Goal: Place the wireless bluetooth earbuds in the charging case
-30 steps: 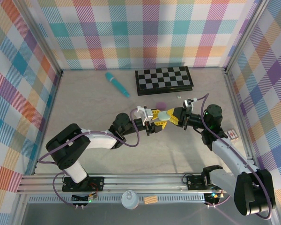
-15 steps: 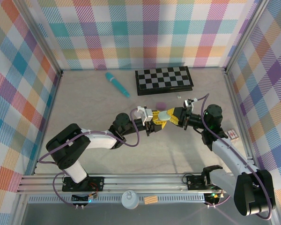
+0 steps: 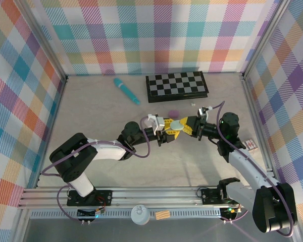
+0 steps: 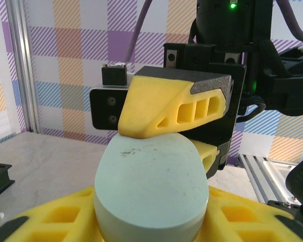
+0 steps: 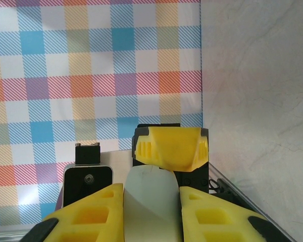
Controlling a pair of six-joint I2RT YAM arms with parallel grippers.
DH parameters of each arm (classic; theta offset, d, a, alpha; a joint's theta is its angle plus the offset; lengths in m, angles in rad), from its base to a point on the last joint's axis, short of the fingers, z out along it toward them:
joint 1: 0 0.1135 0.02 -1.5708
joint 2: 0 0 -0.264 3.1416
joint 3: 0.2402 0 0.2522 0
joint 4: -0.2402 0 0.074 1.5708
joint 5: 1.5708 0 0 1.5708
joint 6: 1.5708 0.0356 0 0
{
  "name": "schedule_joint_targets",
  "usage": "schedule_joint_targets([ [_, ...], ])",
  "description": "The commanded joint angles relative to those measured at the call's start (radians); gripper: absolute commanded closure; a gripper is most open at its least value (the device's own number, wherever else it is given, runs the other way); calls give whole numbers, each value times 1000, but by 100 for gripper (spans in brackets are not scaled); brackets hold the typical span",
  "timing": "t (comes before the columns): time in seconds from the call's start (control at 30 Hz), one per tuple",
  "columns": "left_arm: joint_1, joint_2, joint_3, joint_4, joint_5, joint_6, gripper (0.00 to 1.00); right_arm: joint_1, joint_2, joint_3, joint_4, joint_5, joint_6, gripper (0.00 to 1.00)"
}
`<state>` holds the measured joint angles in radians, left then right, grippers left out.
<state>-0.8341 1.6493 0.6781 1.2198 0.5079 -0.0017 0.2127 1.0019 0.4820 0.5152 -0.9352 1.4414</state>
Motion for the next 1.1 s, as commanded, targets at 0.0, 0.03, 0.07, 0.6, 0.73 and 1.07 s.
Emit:
schedule_joint_targets([
  [0.0,2,-6,18,74,27,-4,48,7,-3,-17,96,22,50,77],
  [0.03,2,-9,18,77,26,-2,46,7,4,-19,131,25,74,77],
  [0.07,3,-12,18,80,23,-2,45,8,11,-17,162,27,96,78],
  [0.6,1,-9,35,108,21,-5,54,27,32,-19,200,42,139,80],
  [0.73,3,-10,38,110,23,-10,54,28,36,-20,191,40,134,80],
  [1.07,2,-2,43,110,38,-18,57,28,30,-17,169,43,121,81],
])
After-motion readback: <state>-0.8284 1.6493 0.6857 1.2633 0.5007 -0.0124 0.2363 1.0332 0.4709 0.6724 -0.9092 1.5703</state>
